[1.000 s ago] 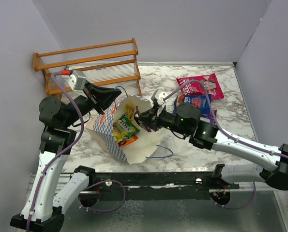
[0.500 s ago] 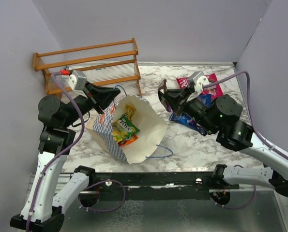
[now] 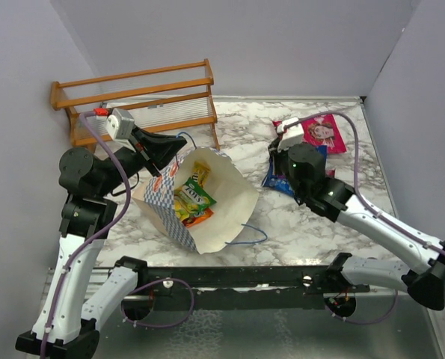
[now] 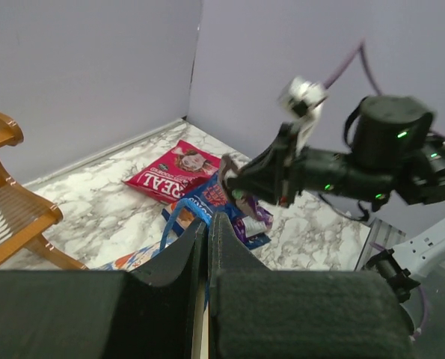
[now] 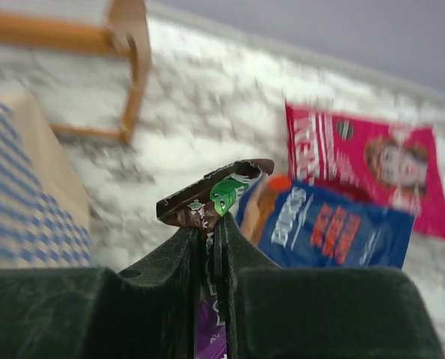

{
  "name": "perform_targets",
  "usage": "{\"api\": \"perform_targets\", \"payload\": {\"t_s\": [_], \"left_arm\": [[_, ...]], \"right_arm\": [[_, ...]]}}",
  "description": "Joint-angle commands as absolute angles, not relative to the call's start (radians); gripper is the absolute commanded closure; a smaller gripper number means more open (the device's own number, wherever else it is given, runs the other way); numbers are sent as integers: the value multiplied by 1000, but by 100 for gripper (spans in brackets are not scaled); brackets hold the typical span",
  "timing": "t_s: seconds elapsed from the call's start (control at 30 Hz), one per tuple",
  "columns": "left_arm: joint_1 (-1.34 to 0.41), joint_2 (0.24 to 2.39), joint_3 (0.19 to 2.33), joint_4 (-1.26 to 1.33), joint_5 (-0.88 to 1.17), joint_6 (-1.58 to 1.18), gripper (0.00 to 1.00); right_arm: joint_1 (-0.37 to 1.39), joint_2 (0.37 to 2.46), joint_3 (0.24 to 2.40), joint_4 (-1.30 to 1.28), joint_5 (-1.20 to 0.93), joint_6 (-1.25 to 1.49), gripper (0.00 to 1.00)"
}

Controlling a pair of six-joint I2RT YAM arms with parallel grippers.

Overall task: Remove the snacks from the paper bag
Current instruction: Place the snack at the center of the board.

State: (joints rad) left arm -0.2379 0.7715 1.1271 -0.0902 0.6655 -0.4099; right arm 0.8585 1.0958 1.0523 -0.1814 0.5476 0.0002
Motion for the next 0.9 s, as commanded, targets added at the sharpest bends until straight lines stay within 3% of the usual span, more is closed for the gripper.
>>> {"api": "perform_targets", "payload": {"t_s": [0.0,0.23,0.47,0.5,0.67,0.87], "left_arm": [[-239,773,1142,-35,722,-430,100],[-239,786,1132,33,835,-477,100],[-239,772,1079,99,930,-502,100],[-239,772,1077,100,940,-503,100],[-239,773,1075,77,975,-505,100],[-239,765,1107,-27,979,-434,100]], "right_arm": [[772,1133,872,-258,431,299,89],[732,1196,678,-398,425,659,89],[732,1183,591,-388,438,710,83],[732,1166,579,-358,424,687,80],[732,1106,562,-297,391,606,48],[732,933,610,-259,262,399,39]]}}
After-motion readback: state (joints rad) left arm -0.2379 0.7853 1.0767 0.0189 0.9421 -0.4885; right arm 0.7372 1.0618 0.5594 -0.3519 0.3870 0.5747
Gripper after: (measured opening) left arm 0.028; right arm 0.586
